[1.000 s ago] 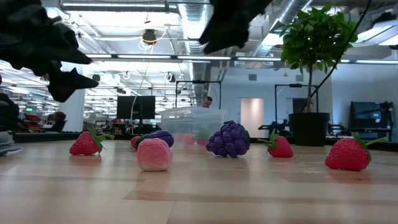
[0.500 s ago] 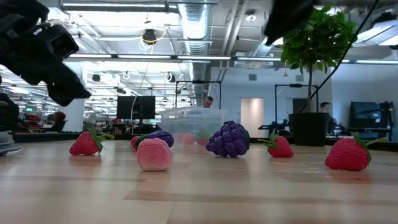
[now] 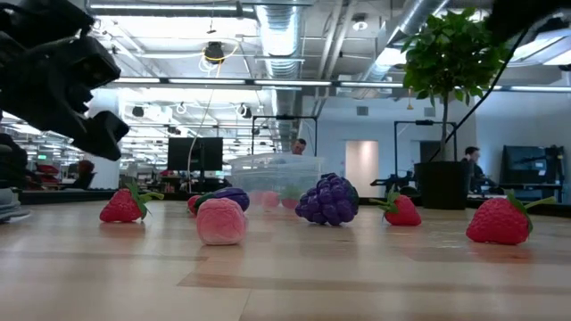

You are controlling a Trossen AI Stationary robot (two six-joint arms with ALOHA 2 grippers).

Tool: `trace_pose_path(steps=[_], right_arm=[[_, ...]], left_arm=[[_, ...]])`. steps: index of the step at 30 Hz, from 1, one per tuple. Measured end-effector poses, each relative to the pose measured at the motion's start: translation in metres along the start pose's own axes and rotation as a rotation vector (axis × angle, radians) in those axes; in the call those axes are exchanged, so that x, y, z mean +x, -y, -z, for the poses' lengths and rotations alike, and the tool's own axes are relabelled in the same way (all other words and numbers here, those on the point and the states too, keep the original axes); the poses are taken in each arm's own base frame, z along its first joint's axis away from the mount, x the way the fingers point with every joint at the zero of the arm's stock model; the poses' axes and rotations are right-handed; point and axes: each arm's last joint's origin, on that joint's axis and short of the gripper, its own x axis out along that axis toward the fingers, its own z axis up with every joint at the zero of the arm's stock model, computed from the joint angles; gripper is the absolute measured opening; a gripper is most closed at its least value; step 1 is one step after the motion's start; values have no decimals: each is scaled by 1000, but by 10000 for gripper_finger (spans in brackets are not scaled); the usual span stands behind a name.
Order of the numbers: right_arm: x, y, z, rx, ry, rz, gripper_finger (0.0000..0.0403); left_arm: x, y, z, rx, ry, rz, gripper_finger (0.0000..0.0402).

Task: Pick and placing Produce into tupperware
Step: Put the strawberry into the transparent container

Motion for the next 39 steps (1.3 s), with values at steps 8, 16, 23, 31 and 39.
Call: trace_pose_path(steps=[8, 16, 23, 31, 39], right_arm=[[-21, 12, 31, 165, 2, 87, 197], [-26, 14, 38, 216, 8, 94, 225], [-26, 14, 38, 215, 6, 95, 240], [-26, 14, 38, 208, 5, 94, 240], [-29, 15, 41, 192, 5, 90, 240]], left_arm=[[20, 9, -10, 97, -59, 28, 261], [48, 10, -13, 105, -155, 18, 261], [67, 9, -15, 56, -237, -19, 261], [89, 9, -19, -36, -312, -54, 261], [101, 13, -23, -48, -327, -63, 261]])
